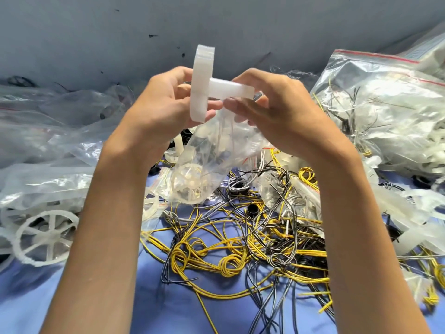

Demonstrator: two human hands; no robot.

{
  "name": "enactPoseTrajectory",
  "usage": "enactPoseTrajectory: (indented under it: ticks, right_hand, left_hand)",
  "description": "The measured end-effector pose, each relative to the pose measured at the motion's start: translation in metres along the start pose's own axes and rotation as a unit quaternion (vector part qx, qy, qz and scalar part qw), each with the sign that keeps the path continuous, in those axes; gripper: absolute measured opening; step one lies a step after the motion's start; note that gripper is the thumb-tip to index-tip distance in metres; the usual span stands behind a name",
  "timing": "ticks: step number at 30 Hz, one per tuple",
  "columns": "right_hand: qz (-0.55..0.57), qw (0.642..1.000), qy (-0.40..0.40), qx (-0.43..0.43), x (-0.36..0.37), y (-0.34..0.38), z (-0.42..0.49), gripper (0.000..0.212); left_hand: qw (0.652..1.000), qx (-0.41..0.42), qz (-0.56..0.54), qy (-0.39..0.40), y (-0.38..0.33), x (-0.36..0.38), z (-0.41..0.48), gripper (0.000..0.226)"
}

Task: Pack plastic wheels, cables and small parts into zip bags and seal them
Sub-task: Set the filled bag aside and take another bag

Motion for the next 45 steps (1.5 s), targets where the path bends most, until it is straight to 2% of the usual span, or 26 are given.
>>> enactPoseTrajectory:
  ticks: [6,12,14,16,20,26,32,35,37,40,45]
  right_hand:
    - [0.056,0.998,0.021,0.024,0.007,-0.007,0.000,0.013]
    - [0.112,0.993,0.005,0.047,0.006,-0.019,0.001,0.028]
    - [0.154,0.984,0.025,0.083,0.011,-0.026,-0.002,0.027]
    - [0.150,0.983,0.044,0.096,0.015,-0.029,-0.003,0.022]
    - [0.090,0.992,0.074,0.056,0.016,-0.023,-0.006,0.011]
    - [0.074,0.990,0.113,0.049,0.016,-0.018,-0.011,0.034]
    - [-0.001,0.995,0.093,0.044,0.013,-0.025,-0.009,0.032]
    - [-0.006,0.995,0.098,0.023,0.015,-0.022,-0.010,0.022]
    - [0.031,0.994,0.101,0.028,0.017,-0.019,-0.009,0.018]
    - [0.090,0.989,0.104,0.057,0.020,-0.020,-0.008,0.022]
    - [0.137,0.981,0.099,0.099,0.021,-0.026,-0.009,0.023]
  left_hand:
    - [0.998,-0.002,0.037,0.045,0.004,0.010,-0.005,0.029]
    - [0.989,0.015,0.088,0.118,0.011,0.022,-0.012,0.025]
    - [0.985,0.027,0.116,0.125,0.013,0.025,-0.013,0.026]
    - [0.982,0.032,0.136,0.124,0.015,0.028,-0.013,0.025]
    - [0.982,0.034,0.153,0.102,0.018,0.028,-0.010,0.024]
    - [0.990,0.033,0.134,0.018,0.014,0.008,-0.001,0.020]
    - [0.991,0.036,0.122,-0.037,0.014,0.003,0.003,0.020]
    - [0.991,0.055,0.098,-0.068,0.006,-0.002,0.004,0.021]
    - [0.992,0.060,0.093,-0.054,0.004,-0.002,0.004,0.017]
    - [0.997,0.022,0.079,-0.010,0.012,0.004,0.002,0.007]
    - [0.998,-0.029,0.054,0.018,0.025,0.011,0.004,0.026]
Point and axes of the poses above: each hand's wrist, its own z-axis towards the middle knuckle, its own x-axis out of the palm, y = z × x, the point moved 10 cm from there along z, towards the middle knuckle, and after that the axes turned 15 degrees about -y, right-handed, at the moved point
